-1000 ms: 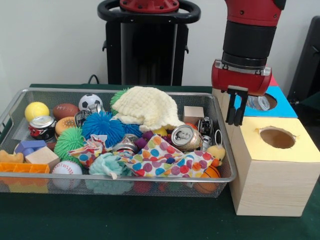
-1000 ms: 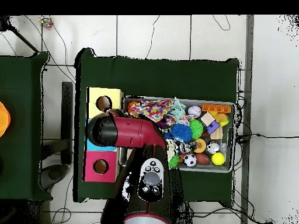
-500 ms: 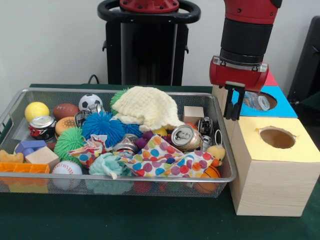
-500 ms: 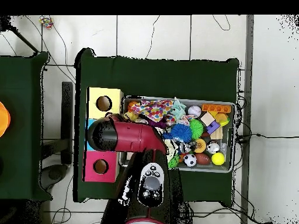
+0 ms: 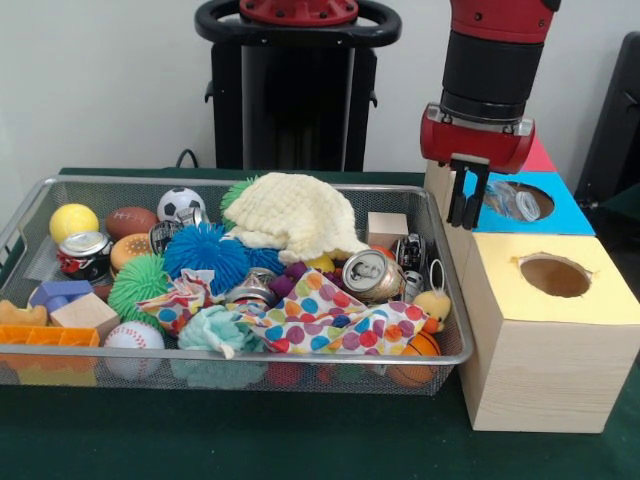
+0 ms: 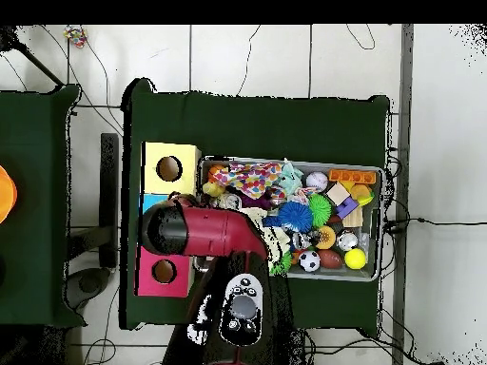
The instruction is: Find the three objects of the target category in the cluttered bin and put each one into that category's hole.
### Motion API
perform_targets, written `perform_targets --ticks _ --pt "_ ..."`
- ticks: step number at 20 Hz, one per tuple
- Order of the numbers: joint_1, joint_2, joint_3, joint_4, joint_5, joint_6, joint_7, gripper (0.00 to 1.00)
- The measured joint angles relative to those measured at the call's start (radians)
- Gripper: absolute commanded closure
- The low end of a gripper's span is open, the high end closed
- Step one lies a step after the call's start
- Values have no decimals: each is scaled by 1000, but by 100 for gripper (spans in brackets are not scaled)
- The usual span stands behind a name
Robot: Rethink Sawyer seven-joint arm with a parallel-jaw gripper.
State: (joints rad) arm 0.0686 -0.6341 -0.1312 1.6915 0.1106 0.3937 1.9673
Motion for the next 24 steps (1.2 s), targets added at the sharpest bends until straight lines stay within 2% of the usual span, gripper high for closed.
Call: perform_targets --ticks 12,24 --pt "54 -4 -14 9 3 -2 0 100" --pt "60 -3 -18 15 17 -11 0 100"
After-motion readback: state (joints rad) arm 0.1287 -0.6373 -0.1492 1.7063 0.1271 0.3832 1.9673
